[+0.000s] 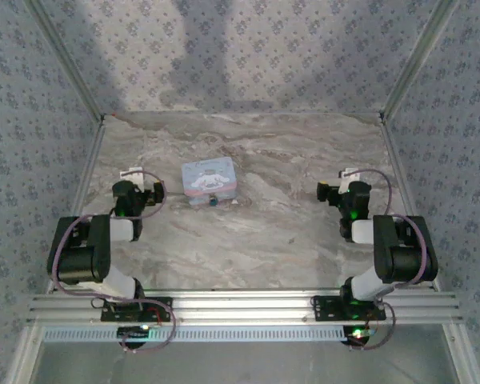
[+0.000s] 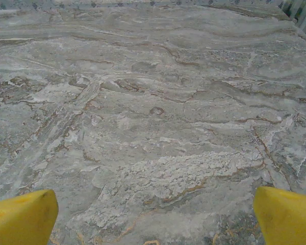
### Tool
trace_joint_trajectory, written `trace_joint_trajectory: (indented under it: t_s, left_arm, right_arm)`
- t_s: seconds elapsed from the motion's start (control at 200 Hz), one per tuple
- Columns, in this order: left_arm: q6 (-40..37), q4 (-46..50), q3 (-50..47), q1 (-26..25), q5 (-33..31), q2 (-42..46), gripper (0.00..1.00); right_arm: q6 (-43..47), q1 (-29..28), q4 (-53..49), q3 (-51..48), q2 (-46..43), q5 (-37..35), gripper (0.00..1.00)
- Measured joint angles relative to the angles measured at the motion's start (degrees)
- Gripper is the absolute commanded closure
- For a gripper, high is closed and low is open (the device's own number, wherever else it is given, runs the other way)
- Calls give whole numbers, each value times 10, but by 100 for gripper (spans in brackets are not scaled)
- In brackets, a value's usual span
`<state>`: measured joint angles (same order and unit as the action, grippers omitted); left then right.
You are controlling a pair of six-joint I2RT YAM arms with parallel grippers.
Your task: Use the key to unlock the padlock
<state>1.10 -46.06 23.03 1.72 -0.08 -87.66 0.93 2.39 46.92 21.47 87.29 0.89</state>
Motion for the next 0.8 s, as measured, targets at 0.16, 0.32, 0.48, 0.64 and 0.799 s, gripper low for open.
trace_joint_trajectory:
  t_s: [0.16, 0.32, 0.48, 0.64, 0.799]
  left_arm:
    - [0, 0, 0, 0, -4, 0, 2]
    - [0, 0, 0, 0, -6, 0, 2]
    - [0, 0, 0, 0, -6, 0, 2]
    - [0, 0, 0, 0, -6, 0, 2]
    - [0, 0, 0, 0, -6, 0, 2]
  right_arm:
    - [0, 0, 0, 0, 0, 0, 0]
    - [0, 0, 0, 0, 0, 0, 0]
    - [0, 3, 0, 0, 0, 0, 0]
    - [0, 4, 0, 0, 0, 0, 0]
    - [0, 4, 0, 0, 0, 1, 0]
